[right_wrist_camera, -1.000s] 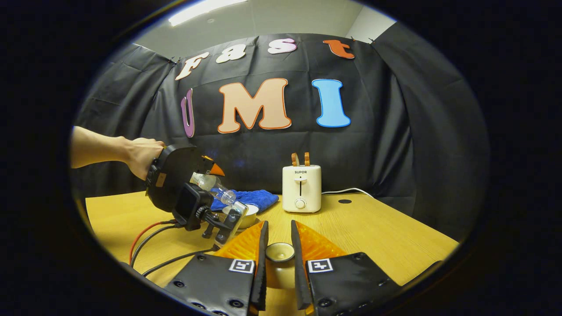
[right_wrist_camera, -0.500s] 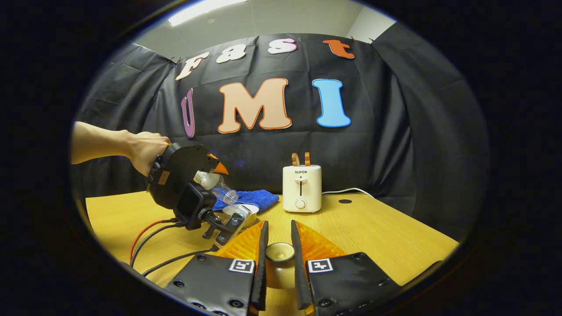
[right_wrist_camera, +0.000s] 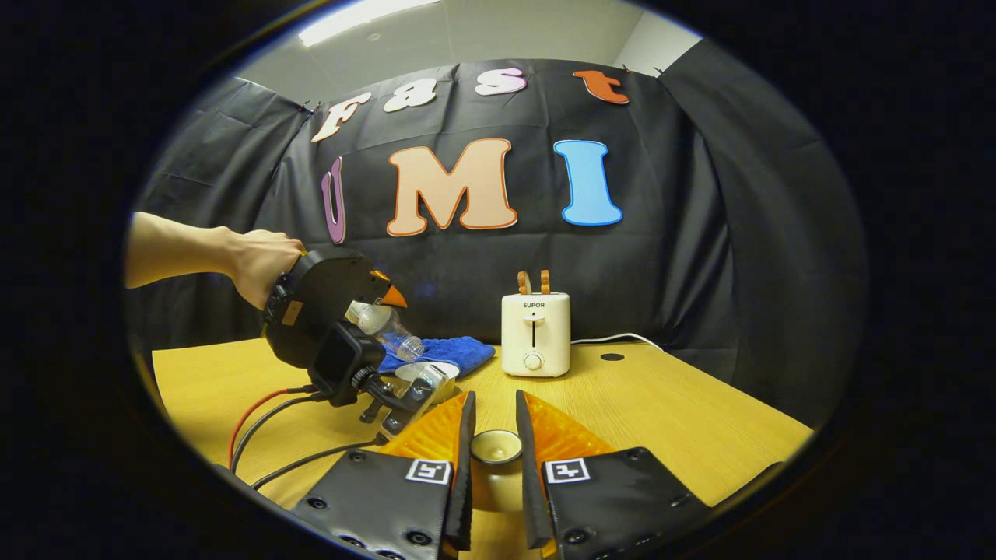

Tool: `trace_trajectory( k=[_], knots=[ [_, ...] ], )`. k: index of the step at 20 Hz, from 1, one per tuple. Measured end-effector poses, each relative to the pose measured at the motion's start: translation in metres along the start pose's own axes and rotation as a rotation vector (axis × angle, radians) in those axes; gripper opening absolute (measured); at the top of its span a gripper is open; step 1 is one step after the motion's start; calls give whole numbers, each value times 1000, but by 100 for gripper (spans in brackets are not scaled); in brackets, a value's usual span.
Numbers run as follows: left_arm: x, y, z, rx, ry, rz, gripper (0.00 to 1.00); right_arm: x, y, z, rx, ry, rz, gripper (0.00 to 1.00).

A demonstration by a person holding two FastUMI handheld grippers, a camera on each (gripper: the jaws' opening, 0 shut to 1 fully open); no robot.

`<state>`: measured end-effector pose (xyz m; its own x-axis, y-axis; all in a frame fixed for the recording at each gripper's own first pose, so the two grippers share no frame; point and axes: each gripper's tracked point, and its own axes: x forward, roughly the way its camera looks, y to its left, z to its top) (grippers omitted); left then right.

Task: Open the teacup lid with one hand, grasp the water bottle and pour water into the teacup with the other hand; after pouring, place the water bottle on the coaster and then close the teacup lid.

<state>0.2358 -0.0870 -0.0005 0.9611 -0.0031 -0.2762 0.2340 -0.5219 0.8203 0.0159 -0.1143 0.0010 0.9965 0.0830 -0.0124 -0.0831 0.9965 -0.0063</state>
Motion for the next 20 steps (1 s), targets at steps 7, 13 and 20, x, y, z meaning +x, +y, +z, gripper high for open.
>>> trace_trajectory(
  k=[7, 13, 20],
  knots=[
    [0, -2, 1, -1, 1, -4, 71, 0, 0, 0, 0, 0, 0, 30],
    [2, -10, 5, -196, -38, -23, 71, 1, 0, 0, 0, 0, 0, 29],
    [4, -23, 18, -1022, -140, -25, 70, 1, -3, 1, -1, -2, -12, 30]
  ],
)
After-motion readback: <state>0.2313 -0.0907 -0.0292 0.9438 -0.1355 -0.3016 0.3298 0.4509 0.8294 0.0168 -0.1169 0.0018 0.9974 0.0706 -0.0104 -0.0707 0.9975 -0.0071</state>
